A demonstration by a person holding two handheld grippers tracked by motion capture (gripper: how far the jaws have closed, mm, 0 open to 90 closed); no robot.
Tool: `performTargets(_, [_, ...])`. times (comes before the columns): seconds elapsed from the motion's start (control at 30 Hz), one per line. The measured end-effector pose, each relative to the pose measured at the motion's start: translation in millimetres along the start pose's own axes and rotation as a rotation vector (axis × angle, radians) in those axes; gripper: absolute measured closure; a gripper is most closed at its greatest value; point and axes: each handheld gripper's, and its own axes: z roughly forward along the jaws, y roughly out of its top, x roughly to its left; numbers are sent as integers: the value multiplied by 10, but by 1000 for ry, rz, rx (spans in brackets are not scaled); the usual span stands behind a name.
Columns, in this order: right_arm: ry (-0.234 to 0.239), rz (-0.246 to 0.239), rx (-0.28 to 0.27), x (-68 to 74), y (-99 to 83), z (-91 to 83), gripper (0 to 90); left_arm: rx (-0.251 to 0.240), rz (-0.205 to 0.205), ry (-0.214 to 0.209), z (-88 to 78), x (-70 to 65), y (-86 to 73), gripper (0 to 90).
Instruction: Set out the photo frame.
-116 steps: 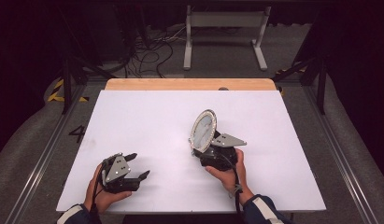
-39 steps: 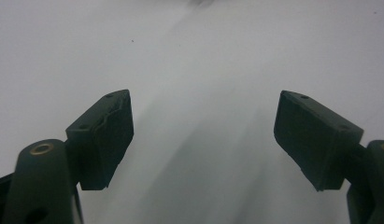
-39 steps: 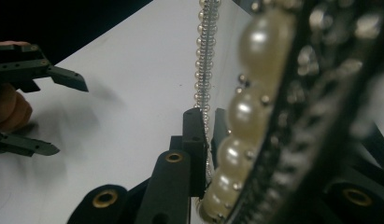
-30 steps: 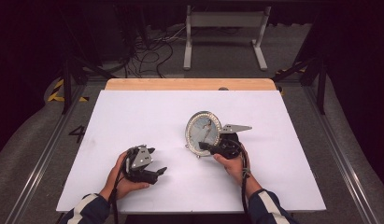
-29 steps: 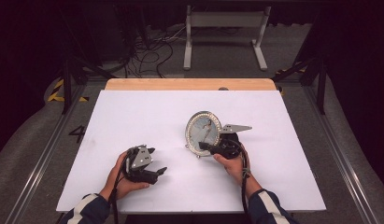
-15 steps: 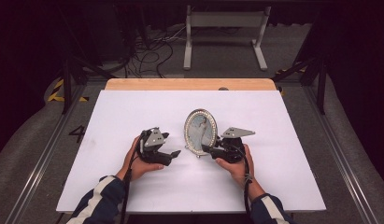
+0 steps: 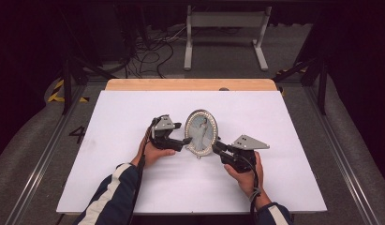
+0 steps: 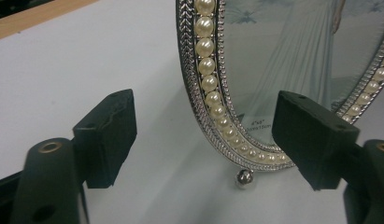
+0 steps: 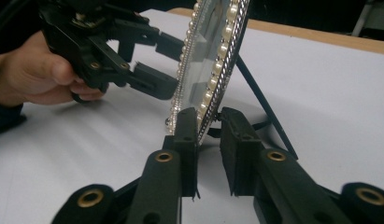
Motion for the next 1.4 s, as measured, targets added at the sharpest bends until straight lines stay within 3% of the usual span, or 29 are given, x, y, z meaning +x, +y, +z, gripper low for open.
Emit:
performTargets(0.23, [-16,14,-22,23,-7,8,832,-25,2,-51,-4,-3,22,389])
performTargets(0.3, [-22,18,-27,32,-7,14,835,-13,16,-63,-3,-22,28,479])
performTargets(0.47, [-22,30,-30,24,-9,10,834,27,35,-46,-13,-51,40,495])
performTargets(1.03, [-28,36,-34,-28,-24,-5,827,44,30,-34,-36,-71,29,574])
performTargets(1.4, [-43,27,-34,-37,-16,16,820,59,33,-40,-76,-76,3,574])
